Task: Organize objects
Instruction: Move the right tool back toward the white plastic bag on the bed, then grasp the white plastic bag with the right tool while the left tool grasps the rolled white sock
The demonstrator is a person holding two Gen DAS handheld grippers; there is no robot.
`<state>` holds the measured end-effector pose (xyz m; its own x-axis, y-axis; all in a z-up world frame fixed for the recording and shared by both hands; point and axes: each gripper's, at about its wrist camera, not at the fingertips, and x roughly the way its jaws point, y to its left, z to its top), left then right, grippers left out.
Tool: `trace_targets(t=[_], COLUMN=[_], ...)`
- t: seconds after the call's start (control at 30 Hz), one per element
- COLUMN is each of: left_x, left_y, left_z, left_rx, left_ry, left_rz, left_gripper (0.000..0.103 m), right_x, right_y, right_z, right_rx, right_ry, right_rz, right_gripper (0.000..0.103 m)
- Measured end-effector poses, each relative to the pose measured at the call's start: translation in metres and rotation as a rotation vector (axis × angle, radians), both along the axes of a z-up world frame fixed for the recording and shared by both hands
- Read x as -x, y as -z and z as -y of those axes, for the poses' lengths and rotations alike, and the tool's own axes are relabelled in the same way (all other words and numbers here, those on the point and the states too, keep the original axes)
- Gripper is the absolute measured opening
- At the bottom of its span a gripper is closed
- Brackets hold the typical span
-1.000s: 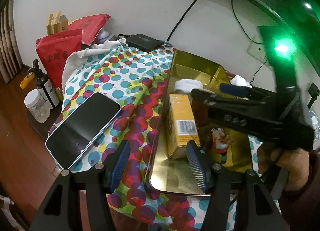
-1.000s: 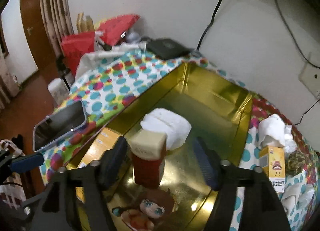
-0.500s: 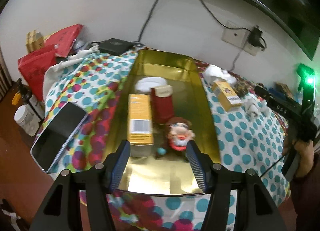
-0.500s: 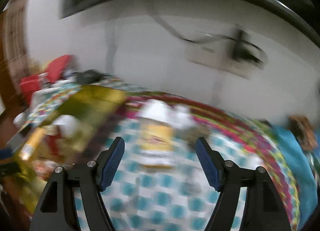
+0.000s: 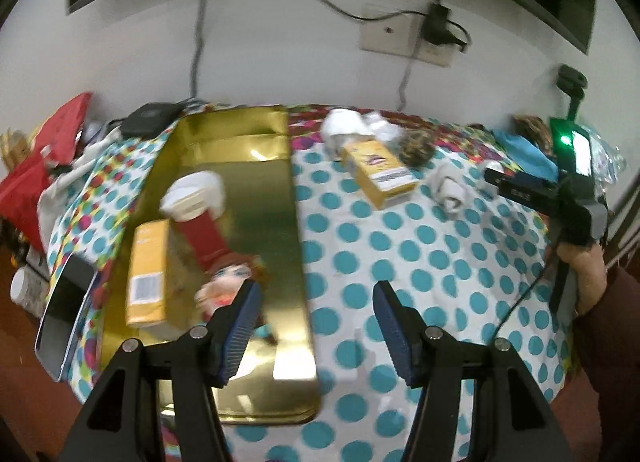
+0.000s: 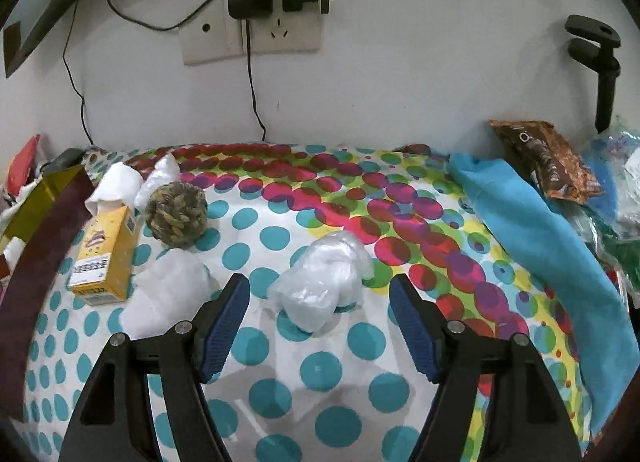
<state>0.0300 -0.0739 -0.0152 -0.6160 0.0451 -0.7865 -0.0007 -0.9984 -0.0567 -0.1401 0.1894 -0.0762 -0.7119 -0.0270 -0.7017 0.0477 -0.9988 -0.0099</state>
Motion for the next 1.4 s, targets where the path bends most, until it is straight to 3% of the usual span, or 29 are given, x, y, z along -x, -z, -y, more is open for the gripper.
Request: trace_targets(t=[0.3,0.43,0.63,0.97,1.1,1.23,1.4], left_x=[0.036,0.053,0.082,0.119,0.142,0.155,0.167], left_y=[0.005,0.012,0.024,0.034,0.049,0.055,0.064], left_z=[-0.056,-0.073,-0.091,-0.136,-0.146,-0.149,-0.147], left_rx=[0.046,0.028,-0.082,-0.026,-0.064,-0.013,-0.03], left_ry=[0.11,0.163,0.221,0.297,0.329,0.303,0.288], left_rz=[0.0,-0.005,0.004,-0.079,-0.027,-0.017,0.003], left_gripper=[0.06,0.06,0.06,0.06,0.06,0.06,0.06], right_x=[0.019,0.027,0.026,0.009,0.009,0.012,0.014], right_y=[0.008,0.011,0.007,0.001,-0.001,0.0,0.002], right_z=[-0.004,-0.008,-0.004,-0.013,-0.018,-0.017,-0.017], right_rx=[0.001,0.031,-0.011,-0.02,-0.001,0.005,0.01], right_ry=[-0.026,-0.033,-0.007,0.015,0.041,0.036,0.027], right_rz=[0.033,0.071,0.056,0.044,0.047,0.059,0.073], right_gripper=[0.068,0.049,0.04,0.039,0.039,0.039,0.039])
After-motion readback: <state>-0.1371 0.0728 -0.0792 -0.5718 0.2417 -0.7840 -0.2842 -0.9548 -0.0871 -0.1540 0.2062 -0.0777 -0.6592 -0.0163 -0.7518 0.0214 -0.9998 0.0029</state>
